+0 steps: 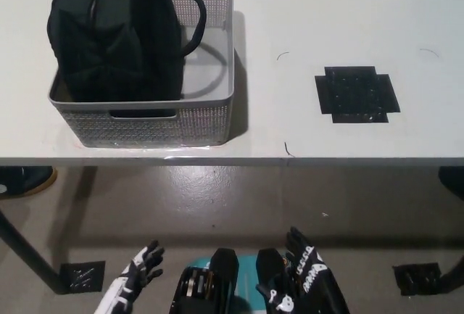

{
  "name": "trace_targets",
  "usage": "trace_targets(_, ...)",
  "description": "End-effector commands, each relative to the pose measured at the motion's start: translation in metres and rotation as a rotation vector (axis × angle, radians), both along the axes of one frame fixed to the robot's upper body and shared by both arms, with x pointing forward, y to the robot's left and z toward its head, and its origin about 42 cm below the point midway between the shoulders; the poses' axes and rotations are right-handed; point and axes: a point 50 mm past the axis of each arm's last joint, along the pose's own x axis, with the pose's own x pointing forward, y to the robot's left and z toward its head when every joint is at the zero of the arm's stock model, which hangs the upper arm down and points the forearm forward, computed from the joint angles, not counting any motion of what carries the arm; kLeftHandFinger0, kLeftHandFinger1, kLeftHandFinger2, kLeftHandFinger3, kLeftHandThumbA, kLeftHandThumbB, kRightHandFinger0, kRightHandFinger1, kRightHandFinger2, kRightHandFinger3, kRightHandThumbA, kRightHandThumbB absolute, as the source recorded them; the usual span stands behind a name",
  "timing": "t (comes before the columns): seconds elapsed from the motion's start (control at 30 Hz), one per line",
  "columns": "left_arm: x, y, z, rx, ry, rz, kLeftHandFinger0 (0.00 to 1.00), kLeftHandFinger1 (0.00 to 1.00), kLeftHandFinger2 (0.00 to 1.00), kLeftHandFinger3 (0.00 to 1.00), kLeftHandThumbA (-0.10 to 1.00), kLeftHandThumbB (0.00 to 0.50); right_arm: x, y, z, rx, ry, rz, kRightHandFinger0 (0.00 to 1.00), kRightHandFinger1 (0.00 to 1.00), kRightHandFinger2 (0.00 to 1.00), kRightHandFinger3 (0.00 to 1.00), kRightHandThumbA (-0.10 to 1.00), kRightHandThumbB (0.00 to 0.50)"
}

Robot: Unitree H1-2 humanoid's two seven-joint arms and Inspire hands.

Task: Use both hands to pick up a lunch bag on the right hand side and place it into a container on the left hand side

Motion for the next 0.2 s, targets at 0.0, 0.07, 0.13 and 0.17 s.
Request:
trace_targets(0.0,0.0101,-0.0024,0.0182,0.076,-0.139,-0.104,1.00,1.00,1.00,1.00,1.00,0.259,0.0111,0.0089,0.0187,0.072,-0.175,0.024,1.00,1.00,1.00,1.00,1.00,0.189)
trace_targets(0.07,0.0099,-0.0018,0.0177,0.081,-0.131,-0.112,1.00,1.00,1.00,1.00,1.00,0.245,0.0104,0.0096,0.0186,0.081,-0.170,0.023,1.00,1.00,1.00,1.00,1.00,0.189)
trace_targets(0.13,0.0100,-0.0014,0.0174,0.090,-0.133,-0.112,1.00,1.00,1.00,1.00,1.00,0.247,0.0105,0.0100,0.0184,0.093,-0.165,0.022,1.00,1.00,1.00,1.00,1.00,0.180)
trace_targets(0.17,0.0100,-0.0014,0.0174,0.090,-0.133,-0.112,1.00,1.00,1.00,1.00,1.00,0.247,0.0105,0.0100,0.0184,0.093,-0.165,0.022,1.00,1.00,1.00,1.00,1.00,0.180)
